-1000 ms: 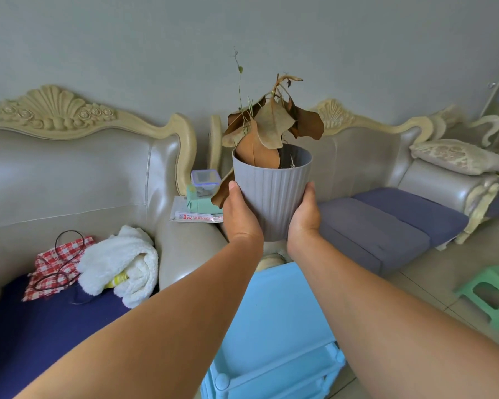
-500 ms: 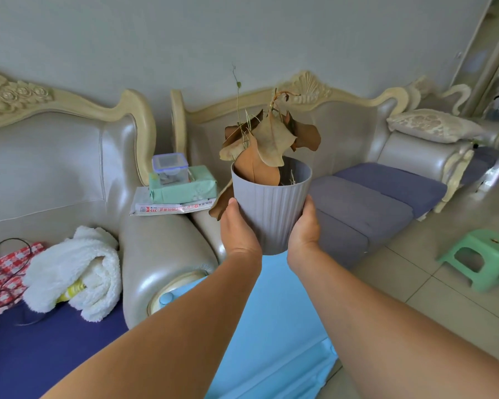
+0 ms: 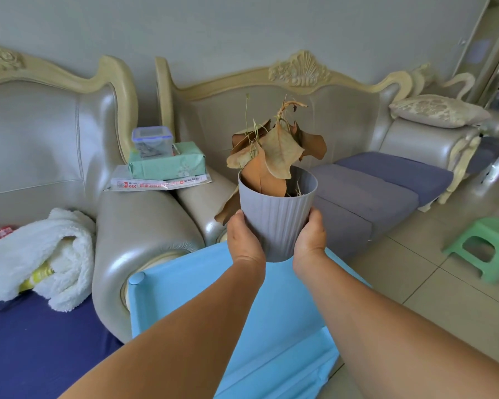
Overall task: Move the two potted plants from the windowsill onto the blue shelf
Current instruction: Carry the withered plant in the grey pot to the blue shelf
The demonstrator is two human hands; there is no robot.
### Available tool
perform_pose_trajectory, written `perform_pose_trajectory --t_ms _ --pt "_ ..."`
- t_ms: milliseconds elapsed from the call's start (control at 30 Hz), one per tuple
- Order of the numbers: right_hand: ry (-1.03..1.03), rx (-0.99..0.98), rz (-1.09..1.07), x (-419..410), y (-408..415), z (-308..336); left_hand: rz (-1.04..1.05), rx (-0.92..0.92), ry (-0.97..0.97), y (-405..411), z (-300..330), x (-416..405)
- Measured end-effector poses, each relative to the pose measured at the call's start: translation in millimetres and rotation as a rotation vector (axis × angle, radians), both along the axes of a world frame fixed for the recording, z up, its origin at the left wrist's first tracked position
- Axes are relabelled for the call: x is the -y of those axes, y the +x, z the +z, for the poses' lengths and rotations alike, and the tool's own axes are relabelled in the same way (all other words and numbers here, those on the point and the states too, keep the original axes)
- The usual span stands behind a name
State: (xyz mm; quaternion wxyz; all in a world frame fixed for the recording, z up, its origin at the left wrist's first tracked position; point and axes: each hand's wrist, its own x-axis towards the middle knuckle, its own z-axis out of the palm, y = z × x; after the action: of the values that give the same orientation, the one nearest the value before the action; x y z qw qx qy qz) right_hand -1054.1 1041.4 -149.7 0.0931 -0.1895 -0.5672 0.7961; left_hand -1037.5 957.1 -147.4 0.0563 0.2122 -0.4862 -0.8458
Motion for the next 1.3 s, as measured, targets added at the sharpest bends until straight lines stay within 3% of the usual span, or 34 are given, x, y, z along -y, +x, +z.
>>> perform_pose_trajectory --t_ms 367,1300 --pt "0.023 0.022 -0.086 -42.3 -24.2 -61.7 -0.070 0.021 0.001 -28.9 -63.4 -38.6" --pt "-0.045 0.095 -0.235 -55.9 -32.6 -90.2 0.007 0.056 -0.137 -41.8 -91.0 -50.1"
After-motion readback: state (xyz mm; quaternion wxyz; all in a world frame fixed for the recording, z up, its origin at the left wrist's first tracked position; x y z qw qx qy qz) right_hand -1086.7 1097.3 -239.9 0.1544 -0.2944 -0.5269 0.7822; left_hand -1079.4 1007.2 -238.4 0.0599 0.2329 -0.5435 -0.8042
